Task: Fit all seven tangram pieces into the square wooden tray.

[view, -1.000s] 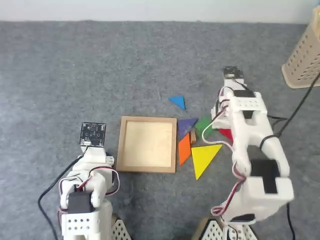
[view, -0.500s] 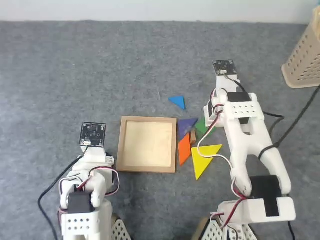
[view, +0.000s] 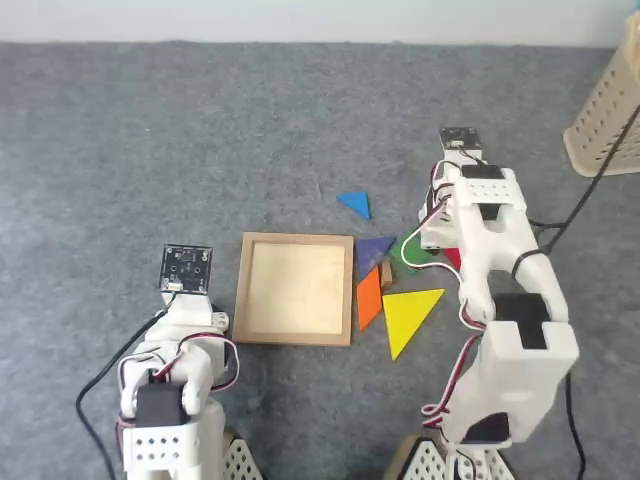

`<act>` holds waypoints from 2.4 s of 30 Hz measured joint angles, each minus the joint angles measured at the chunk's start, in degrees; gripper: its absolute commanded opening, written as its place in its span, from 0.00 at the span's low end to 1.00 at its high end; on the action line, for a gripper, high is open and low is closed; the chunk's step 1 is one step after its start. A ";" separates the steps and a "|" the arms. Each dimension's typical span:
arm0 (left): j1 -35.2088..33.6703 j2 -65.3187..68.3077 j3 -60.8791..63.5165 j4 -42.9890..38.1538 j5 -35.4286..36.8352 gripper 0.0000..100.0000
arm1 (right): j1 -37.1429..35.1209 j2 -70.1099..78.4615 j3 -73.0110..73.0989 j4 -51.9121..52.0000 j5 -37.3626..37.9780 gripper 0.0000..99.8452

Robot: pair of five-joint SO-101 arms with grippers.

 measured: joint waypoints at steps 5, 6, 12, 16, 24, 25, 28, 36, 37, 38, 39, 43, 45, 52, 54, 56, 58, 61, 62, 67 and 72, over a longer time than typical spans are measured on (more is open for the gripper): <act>0.00 0.00 0.00 0.00 0.00 0.02 | 0.00 1.41 -1.85 0.26 -1.23 0.29; 0.00 0.00 0.00 0.00 0.00 0.02 | 0.09 1.67 -1.85 0.26 -1.41 0.29; 0.00 0.00 0.00 0.00 0.00 0.02 | 0.35 2.20 -2.37 0.26 -1.58 0.29; 0.00 0.00 0.00 0.00 0.00 0.02 | 2.20 2.37 -2.37 0.26 -1.67 0.29; 0.00 0.00 0.00 0.00 0.00 0.02 | 3.34 5.89 -2.90 0.18 -1.67 0.28; 0.00 0.00 0.00 0.00 0.00 0.02 | 3.34 5.89 -3.16 0.18 -1.67 0.27; 0.00 0.00 0.00 0.00 0.00 0.02 | 3.34 5.89 -3.16 0.18 -1.67 0.21; 0.00 0.00 0.00 0.00 0.00 0.02 | 4.40 5.89 -3.52 0.18 -1.85 0.12; 0.00 0.00 0.00 0.00 0.00 0.02 | 4.40 5.89 -3.52 0.18 -1.85 0.10; 0.00 0.00 0.00 0.00 0.00 0.02 | 4.40 5.80 -3.52 0.18 -1.85 0.09; 0.00 0.00 0.00 0.00 0.00 0.02 | 4.48 5.80 -3.60 0.18 -1.85 0.07; 0.00 0.00 0.00 0.00 0.00 0.02 | 5.01 5.71 -3.87 0.18 -2.02 0.02; 0.00 0.00 0.00 0.00 0.00 0.02 | 5.01 5.10 -3.43 0.00 -2.02 0.02; 0.00 0.00 0.00 0.00 0.00 0.02 | 4.84 3.69 -1.93 -0.26 -2.02 0.02; 0.00 0.00 0.00 0.00 0.00 0.02 | 4.84 3.60 -1.32 -0.26 -2.02 0.02; 0.00 0.00 0.00 0.00 0.00 0.02 | 4.84 1.93 0.09 -0.18 -2.02 0.00; 0.00 0.00 0.00 0.00 0.00 0.02 | 4.66 -0.44 2.11 -0.09 -2.02 0.01; 0.00 0.00 0.00 0.00 0.00 0.02 | 3.25 -6.59 5.63 0.70 -2.11 0.01; 0.00 0.00 0.00 0.00 0.00 0.02 | 2.29 -9.23 6.86 0.70 -2.11 0.01; 0.00 0.00 0.00 0.00 0.00 0.02 | -7.47 -21.80 10.73 0.79 -2.11 0.01; 0.00 0.00 0.00 0.00 0.00 0.02 | -21.45 -24.35 10.90 0.62 -2.11 0.09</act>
